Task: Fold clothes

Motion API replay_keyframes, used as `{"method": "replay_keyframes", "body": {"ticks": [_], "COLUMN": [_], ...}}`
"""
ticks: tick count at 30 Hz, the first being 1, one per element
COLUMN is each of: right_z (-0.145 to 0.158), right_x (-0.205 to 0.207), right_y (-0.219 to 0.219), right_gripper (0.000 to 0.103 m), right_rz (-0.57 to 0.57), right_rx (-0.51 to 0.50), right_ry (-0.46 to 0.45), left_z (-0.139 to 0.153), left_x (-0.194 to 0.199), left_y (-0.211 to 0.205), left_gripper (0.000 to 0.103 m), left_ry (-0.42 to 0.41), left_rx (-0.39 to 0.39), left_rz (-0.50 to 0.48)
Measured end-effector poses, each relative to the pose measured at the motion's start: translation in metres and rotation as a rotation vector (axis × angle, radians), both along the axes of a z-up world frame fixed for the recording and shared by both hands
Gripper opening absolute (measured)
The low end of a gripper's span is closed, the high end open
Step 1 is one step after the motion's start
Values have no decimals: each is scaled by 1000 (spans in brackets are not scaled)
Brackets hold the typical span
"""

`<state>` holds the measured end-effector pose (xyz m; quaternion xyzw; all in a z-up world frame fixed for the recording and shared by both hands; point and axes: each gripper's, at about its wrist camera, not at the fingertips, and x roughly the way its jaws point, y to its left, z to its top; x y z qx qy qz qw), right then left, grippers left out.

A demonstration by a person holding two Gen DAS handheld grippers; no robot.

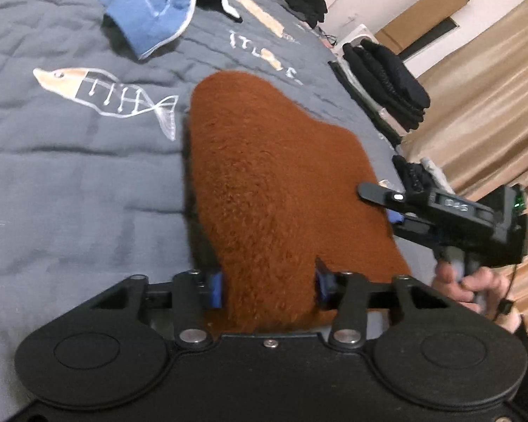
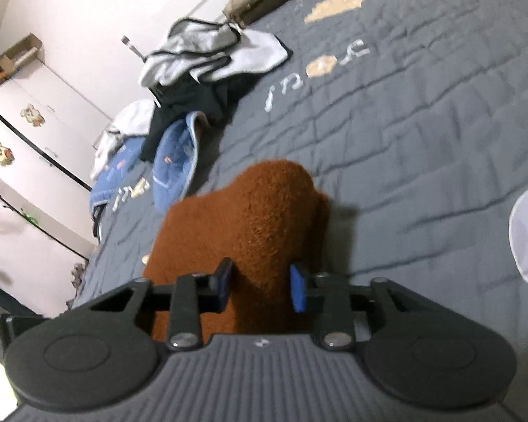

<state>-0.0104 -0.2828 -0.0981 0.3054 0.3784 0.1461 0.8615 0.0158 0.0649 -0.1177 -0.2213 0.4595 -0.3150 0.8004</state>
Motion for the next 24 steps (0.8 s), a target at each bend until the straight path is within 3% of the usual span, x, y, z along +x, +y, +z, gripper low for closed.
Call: {"method": "replay_keyframes", "body": {"ticks": [3, 6, 9, 11, 13, 16, 19, 24], "right_z": [5, 6, 0, -3, 1, 20, 37, 37], "right_x": [1, 5, 10, 14, 16, 11, 5, 8], "right_y": [2, 7, 16, 19, 17, 12, 3, 4], "right_gripper": [23, 23, 27, 29, 31, 31, 32, 35], "right_rz": [0, 22, 57, 65, 74, 52, 44, 101], "right_rx": [5, 2, -60, -87, -84, -99, -30, 84], "right_ry": [-43, -49, 7, 46, 67, 9, -58, -102], "left_z": [20, 27, 18, 12, 20, 40, 48, 45], "left_x": [-12, -22, -23, -19, -19, -19, -15, -12], "left_y": [-1, -7, -12, -4, 4, 21, 42, 30], "left_gripper": [40, 42, 56, 61, 68, 72, 72, 72], "left_ry": [1, 19, 57, 88, 51, -61, -89, -85], "left_rx": [-24, 3, 102, 116, 134, 163, 44, -136], "left_rz": [-27, -79, -115, -80, -60, -1, 99, 61]}}
